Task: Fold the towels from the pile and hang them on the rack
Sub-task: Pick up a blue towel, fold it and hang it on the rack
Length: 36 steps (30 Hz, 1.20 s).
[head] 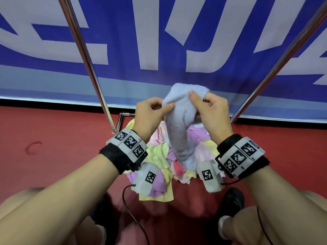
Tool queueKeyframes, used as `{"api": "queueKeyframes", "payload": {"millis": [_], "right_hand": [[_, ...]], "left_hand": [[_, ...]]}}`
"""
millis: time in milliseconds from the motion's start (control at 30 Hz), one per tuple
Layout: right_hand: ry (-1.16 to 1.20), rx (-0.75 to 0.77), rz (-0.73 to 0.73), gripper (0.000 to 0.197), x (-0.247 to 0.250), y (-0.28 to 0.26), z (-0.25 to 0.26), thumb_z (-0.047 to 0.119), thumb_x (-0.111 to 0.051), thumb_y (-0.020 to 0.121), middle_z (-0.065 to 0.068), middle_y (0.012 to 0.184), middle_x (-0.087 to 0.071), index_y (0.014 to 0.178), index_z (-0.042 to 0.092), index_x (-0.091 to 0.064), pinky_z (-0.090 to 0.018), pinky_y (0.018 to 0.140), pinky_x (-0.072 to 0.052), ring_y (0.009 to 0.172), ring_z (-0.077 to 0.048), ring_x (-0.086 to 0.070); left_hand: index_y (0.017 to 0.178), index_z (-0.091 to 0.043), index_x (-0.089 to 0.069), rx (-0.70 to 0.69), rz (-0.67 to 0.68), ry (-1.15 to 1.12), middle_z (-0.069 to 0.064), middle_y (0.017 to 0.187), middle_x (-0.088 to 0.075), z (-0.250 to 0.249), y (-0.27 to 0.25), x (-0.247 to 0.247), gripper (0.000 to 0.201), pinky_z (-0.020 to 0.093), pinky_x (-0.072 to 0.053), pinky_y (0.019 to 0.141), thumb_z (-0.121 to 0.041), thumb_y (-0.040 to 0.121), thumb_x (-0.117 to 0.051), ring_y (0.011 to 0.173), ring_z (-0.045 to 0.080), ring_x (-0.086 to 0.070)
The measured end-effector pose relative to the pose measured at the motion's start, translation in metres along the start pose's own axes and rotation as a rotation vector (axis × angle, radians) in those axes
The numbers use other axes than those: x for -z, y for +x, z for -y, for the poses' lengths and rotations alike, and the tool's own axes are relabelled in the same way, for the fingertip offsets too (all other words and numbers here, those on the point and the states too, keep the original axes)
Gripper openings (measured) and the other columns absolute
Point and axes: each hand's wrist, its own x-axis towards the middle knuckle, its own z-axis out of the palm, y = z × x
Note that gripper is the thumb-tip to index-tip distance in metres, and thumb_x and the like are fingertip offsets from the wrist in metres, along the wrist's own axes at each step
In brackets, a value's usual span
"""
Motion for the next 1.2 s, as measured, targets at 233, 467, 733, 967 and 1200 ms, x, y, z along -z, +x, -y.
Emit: {"api": "queueKeyframes", "payload": {"millis": [233,467,733,967,1200], "right_hand": [[0.007,-0.072,0.017,0.020,0.001,0.007,-0.006,0.026,-0.062,0.103,-0.002,0.082,-0.069,0.089,0.013,-0.068,-0.029,0.071,-0.052,0.076,-0.012,-0.063],[0.123,-0.098,0.073,0.018,0.006,0.017,-0.002,0.024,-0.057,0.105,-0.013,0.112,-0.076,0.107,0.012,-0.071,-0.050,0.096,-0.056,0.108,-0.030,-0.072],[-0.226,0.164,-0.020,0.042,0.012,0.019,-0.002,0.044,-0.054,0.100,-0.018,0.093,-0.071,0.101,0.004,-0.065,-0.052,0.077,-0.057,0.087,-0.036,-0.068],[-0.003,-0.131,-0.075,0.037,0.029,0.038,-0.001,0.040,-0.065,0.097,-0.006,0.095,-0.076,0.098,0.004,-0.069,-0.046,0.088,-0.060,0.089,-0.018,-0.073],[0.313,-0.497,0.354,0.065,-0.005,0.003,-0.010,0.064,-0.047,0.099,-0.013,0.116,-0.072,0.128,0.009,-0.067,-0.041,0.098,-0.049,0.104,-0.027,-0.069]], "left_hand": [[0.103,-0.011,-0.061,0.248,0.242,-0.198,-0.003,0.081,-0.066,-0.001,0.001,-0.004,0.007,0.029,-0.054,0.066,-0.017,0.099,-0.062,0.072,0.013,-0.060],[0.096,-0.012,-0.069,0.123,0.290,-0.066,0.003,0.094,-0.072,0.004,0.003,-0.002,0.013,0.033,-0.048,0.090,-0.022,0.099,-0.062,0.088,0.014,-0.062],[0.067,-0.018,-0.070,0.251,0.293,-0.256,-0.003,0.066,-0.061,-0.015,-0.009,-0.011,0.046,0.024,-0.048,0.064,-0.038,0.104,-0.050,0.060,0.013,-0.054],[0.109,0.004,-0.064,0.186,0.361,-0.251,0.011,0.093,-0.070,-0.015,-0.014,-0.023,0.027,0.032,-0.058,0.076,-0.020,0.098,-0.063,0.079,0.019,-0.066],[0.106,-0.004,-0.071,0.206,0.166,-0.219,0.005,0.088,-0.071,-0.034,0.016,0.007,0.029,0.025,-0.050,0.064,-0.031,0.098,-0.063,0.071,0.016,-0.064]]}}
